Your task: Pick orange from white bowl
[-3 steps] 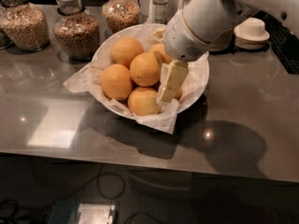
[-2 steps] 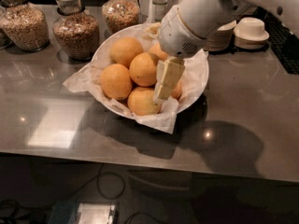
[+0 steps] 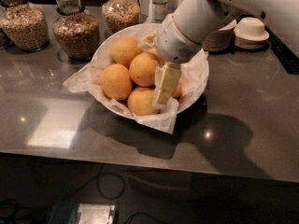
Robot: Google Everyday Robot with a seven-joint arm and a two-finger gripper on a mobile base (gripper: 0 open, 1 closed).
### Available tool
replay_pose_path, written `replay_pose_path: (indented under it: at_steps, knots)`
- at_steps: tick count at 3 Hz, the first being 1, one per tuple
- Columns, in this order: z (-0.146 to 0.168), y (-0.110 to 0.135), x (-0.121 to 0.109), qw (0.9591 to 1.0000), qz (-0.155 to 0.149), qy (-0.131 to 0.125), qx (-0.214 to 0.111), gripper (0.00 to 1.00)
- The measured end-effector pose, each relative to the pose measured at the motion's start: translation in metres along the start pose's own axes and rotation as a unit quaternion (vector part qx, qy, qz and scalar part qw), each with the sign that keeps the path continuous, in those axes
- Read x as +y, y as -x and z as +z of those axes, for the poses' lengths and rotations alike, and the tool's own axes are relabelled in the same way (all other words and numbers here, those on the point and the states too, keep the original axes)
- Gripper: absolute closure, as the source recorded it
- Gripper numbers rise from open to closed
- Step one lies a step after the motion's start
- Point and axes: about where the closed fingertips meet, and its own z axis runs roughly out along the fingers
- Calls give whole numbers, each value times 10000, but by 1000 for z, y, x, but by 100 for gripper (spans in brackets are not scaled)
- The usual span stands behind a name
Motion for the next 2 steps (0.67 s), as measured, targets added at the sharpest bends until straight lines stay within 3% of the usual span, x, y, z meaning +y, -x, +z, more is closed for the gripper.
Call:
replay_pose_path:
  at_steps: [1, 2]
  knots:
    - [11, -9, 4, 9997, 130, 207, -18, 0]
    - [12, -9, 5, 9997, 131, 210, -18, 0]
